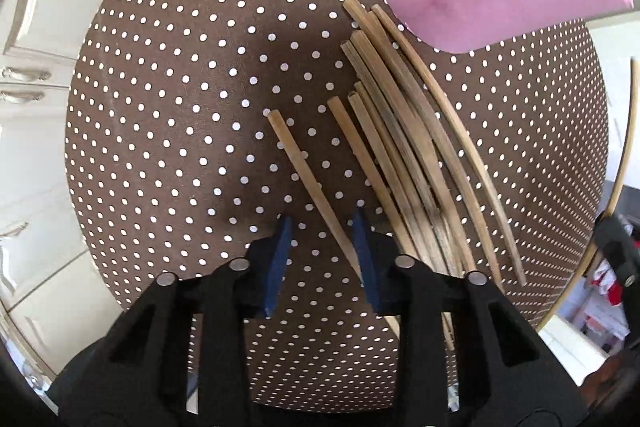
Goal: Organize utensils
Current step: 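Close the left gripper on a chopstick from the pile and lift it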
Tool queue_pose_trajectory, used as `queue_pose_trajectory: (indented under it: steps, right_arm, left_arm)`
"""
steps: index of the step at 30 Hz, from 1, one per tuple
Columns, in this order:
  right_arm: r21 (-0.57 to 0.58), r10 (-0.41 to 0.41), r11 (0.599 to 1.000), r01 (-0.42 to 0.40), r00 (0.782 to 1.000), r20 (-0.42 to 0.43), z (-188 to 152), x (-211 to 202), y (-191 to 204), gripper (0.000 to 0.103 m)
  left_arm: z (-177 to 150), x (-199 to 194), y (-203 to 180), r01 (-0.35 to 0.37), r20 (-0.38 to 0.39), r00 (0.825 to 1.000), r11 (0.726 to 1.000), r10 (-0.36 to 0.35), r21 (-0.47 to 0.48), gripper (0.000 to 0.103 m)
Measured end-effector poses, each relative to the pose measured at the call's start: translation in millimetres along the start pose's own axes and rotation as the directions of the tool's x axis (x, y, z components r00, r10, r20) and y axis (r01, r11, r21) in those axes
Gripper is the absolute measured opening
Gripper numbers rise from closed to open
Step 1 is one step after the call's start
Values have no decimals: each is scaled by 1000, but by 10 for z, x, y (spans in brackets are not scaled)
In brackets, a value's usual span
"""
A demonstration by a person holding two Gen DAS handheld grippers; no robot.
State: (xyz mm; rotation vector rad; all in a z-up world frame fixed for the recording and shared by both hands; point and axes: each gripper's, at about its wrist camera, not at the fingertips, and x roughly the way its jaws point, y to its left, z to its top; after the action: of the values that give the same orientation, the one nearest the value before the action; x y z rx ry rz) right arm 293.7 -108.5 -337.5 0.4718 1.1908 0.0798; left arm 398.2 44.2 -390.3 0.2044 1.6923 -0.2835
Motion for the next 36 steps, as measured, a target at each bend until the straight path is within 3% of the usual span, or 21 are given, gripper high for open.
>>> queue_pose_trajectory:
  steps: [8,14,19,23,28,31,36]
  right_arm:
    - [11,13,1000,-13,1000,9,-29,-30,65,4]
    - [13,8,1000,-8,1000,29,-72,-106,153,4]
    - [10,-2,1000,2,997,78,-83,-239,255,4]
    - [-15,-1,1000,3,991,137,-47,-396,368,4]
    - [-51,12,999,1,971,237,71,-662,534,4]
    - [-80,14,997,10,955,298,156,-799,632,4]
    - [-116,44,993,1,921,388,407,-956,749,4]
  left_arm:
    - [-71,0,218,40,13,999,999,-39,-15,6]
    - [-191,-35,425,140,51,989,990,-140,-8,6]
    - [-319,-367,425,213,139,965,974,-222,78,6]
    - [-444,-784,450,263,229,928,951,-295,159,6]
    - [-523,-1339,488,295,362,860,929,-360,223,6]
    - [-539,-1590,406,318,424,817,919,-389,231,6]
    - [-584,-2048,320,336,530,730,902,-431,272,6]
